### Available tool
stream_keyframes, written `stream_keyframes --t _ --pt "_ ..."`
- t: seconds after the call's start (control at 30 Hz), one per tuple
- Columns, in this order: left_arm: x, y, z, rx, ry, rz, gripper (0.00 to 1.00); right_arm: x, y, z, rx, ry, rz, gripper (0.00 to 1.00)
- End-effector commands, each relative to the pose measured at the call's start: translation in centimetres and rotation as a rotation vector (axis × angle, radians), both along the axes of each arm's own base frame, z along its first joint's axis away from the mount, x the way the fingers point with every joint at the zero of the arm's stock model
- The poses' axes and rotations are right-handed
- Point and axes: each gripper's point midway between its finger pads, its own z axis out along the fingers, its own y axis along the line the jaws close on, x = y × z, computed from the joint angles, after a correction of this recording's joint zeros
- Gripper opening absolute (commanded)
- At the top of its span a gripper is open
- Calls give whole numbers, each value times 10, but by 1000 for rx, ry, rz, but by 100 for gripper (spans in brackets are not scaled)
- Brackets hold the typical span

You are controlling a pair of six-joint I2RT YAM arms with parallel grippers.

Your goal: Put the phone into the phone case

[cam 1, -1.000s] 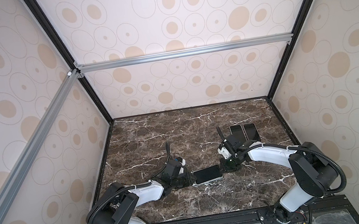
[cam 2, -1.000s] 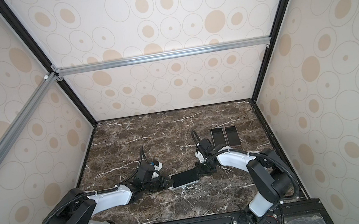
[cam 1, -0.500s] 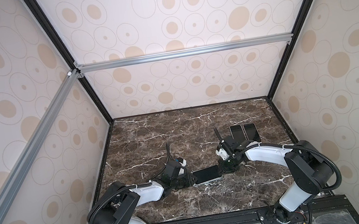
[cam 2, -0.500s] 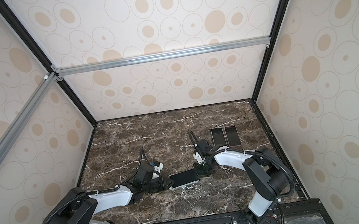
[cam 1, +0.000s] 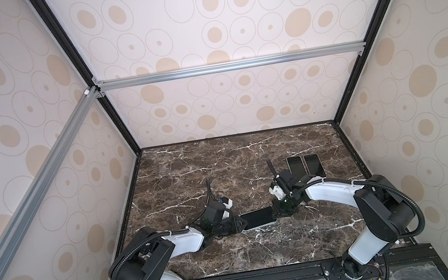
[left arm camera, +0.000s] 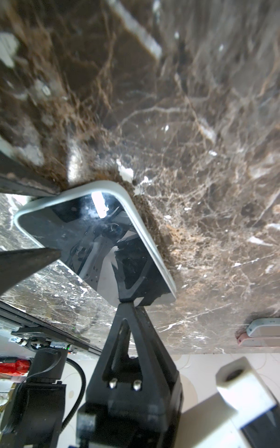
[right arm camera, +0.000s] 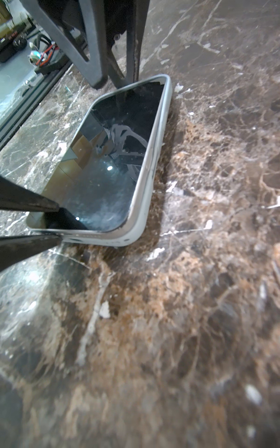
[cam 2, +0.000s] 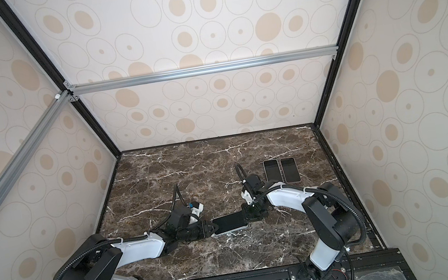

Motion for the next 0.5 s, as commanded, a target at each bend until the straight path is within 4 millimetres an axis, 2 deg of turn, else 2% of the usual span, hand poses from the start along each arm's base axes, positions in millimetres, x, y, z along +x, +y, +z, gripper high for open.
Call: stream_keyframes --t 0.0,0.23,0.47 --pt "-12 5 -11 43 44 -13 39 -9 -8 2 -69 -3 39 19" --pt "-12 8 -9 54 33 -14 36 -12 -11 3 -88 9 53 19" --pt "-20 12 -15 73 59 -33 34 -15 -10 0 -86 18 61 19"
